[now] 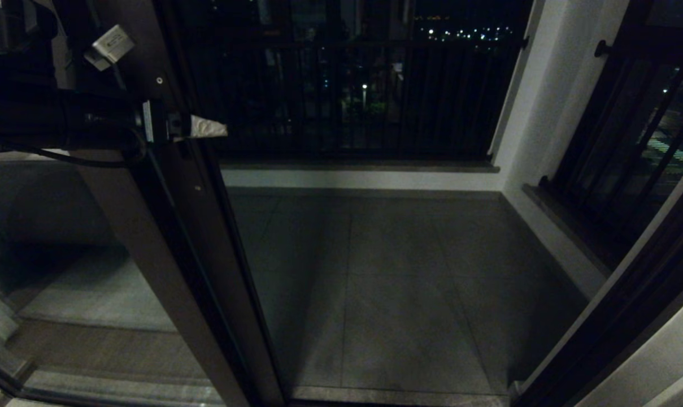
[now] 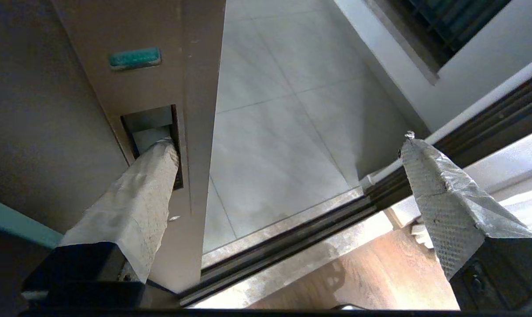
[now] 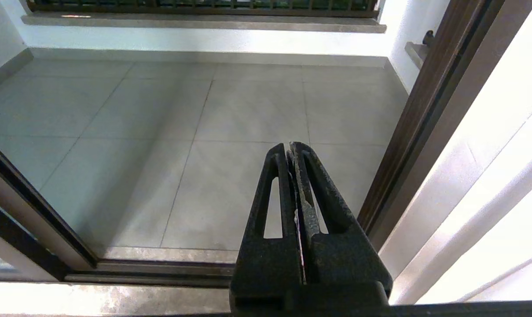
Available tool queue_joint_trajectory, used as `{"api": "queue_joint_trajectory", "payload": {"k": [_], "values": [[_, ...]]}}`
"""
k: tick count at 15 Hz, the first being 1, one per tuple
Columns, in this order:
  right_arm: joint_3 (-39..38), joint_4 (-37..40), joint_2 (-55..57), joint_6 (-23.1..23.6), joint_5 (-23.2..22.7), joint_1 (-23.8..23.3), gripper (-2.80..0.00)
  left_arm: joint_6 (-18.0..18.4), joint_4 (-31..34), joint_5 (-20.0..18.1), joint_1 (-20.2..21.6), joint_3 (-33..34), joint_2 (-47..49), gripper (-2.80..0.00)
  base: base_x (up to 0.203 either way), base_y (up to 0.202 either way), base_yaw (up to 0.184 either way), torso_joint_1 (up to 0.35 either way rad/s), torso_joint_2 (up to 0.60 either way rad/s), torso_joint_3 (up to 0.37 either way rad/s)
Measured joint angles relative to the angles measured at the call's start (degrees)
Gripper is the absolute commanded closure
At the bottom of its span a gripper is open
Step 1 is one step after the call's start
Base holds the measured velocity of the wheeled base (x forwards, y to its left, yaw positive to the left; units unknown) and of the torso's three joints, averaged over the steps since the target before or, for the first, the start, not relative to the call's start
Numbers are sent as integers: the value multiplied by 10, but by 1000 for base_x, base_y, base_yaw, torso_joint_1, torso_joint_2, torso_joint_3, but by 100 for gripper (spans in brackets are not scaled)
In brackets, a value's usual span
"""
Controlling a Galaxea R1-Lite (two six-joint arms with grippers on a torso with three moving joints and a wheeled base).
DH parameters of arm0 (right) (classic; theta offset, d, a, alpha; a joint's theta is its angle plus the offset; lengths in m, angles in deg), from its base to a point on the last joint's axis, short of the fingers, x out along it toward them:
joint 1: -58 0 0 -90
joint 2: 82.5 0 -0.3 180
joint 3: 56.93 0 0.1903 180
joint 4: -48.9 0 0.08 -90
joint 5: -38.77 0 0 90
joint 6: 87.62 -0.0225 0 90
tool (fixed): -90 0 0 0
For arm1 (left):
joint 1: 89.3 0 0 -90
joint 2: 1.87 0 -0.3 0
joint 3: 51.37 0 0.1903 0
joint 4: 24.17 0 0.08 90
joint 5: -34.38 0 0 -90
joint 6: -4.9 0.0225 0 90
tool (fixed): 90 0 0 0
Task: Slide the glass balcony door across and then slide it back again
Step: Close the slid door
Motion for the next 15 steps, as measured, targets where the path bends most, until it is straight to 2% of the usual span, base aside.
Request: {"api": "queue_joint_trajectory", "payload": {"k": [15], "values": [[0, 0, 0, 0, 0, 0, 0, 0, -10, 2, -37, 0, -1, -280, 0, 0, 0, 0, 0, 0]]}}
